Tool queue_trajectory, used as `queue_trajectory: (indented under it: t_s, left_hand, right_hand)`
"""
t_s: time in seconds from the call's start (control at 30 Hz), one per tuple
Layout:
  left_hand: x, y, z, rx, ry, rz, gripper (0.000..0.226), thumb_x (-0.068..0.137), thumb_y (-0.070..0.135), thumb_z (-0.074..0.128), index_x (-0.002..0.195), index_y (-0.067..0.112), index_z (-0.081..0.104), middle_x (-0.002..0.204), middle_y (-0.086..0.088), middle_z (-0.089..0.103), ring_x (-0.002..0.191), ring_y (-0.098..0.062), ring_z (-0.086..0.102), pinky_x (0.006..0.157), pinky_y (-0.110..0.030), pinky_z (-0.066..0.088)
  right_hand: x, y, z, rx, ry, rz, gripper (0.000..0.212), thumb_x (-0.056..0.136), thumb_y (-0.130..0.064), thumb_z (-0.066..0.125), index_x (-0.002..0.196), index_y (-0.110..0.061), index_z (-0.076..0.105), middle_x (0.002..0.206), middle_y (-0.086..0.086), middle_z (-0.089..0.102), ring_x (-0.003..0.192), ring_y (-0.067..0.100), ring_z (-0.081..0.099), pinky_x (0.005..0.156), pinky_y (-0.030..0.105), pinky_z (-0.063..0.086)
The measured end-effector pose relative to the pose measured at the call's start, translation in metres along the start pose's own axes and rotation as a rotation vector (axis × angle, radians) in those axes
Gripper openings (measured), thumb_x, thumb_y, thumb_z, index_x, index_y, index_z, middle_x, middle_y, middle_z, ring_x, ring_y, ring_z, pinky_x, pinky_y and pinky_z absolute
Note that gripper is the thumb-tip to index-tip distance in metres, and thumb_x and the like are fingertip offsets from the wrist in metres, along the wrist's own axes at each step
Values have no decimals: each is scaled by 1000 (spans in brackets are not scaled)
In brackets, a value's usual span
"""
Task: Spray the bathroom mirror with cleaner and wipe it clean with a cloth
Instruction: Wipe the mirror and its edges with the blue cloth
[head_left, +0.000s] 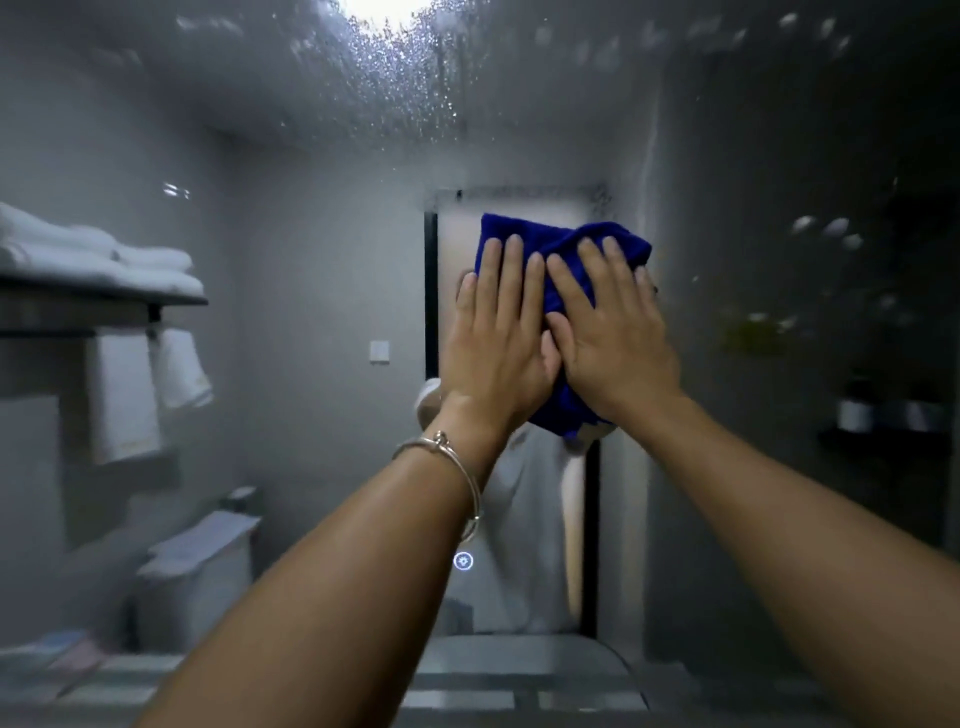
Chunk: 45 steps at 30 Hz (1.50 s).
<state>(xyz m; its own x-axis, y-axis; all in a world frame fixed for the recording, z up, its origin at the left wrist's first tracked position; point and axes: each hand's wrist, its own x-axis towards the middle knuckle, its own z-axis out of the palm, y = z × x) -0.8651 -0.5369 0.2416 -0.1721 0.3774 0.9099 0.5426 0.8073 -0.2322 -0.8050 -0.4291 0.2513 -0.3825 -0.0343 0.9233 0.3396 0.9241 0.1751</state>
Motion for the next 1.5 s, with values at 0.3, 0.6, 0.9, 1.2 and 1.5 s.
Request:
queue_trajectory:
  t_s: [0.3, 0.6, 0.9, 1.2, 1.5]
  left_hand:
    - [-2, -30, 2, 16, 91, 103, 60, 94, 34, 3, 147, 7, 7, 156, -15, 11, 144, -29, 10, 115, -42, 5]
    - [-1, -112, 1, 87, 130, 62, 59, 92, 34, -7, 145, 7, -10, 150, -13, -16, 144, -27, -5, 115, -41, -3]
    - [-16, -262, -22, 76, 1, -144, 60, 94, 37, 4, 142, 8, -16, 156, -13, -12, 144, -26, -10, 115, -42, -5]
    - [-11, -252, -5, -101, 180, -190, 64, 92, 31, 13, 144, -7, 14, 152, -27, 12, 143, -38, 7, 114, -49, 9]
    - [-1, -202, -1, -113, 224, -226, 61, 94, 26, 16, 142, -12, 19, 149, -34, 17, 140, -46, 10, 112, -54, 15]
  right_hand:
    - [-1, -39, 3, 60, 22, 218, 67, 90, -43, 10, 151, -16, 18, 158, 14, 16, 146, 30, 7, 116, 48, 4]
    - [42, -113, 4, 33, 6, 184, 67, 90, -44, 3, 152, -19, 8, 160, 9, 6, 147, 28, -1, 116, 46, -2]
    - [119, -250, 7, 70, 1, -53, 55, 102, -37, 24, 153, -22, 9, 160, 6, 1, 147, 26, -6, 115, 48, -5]
    - [126, -234, 15, -3, 55, -182, 53, 101, -41, 27, 150, -21, 23, 158, 7, 18, 146, 26, 9, 115, 46, 9]
    - [119, -183, 10, -37, 52, -272, 52, 101, -41, 25, 150, -24, 24, 158, 5, 19, 146, 24, 11, 116, 45, 11]
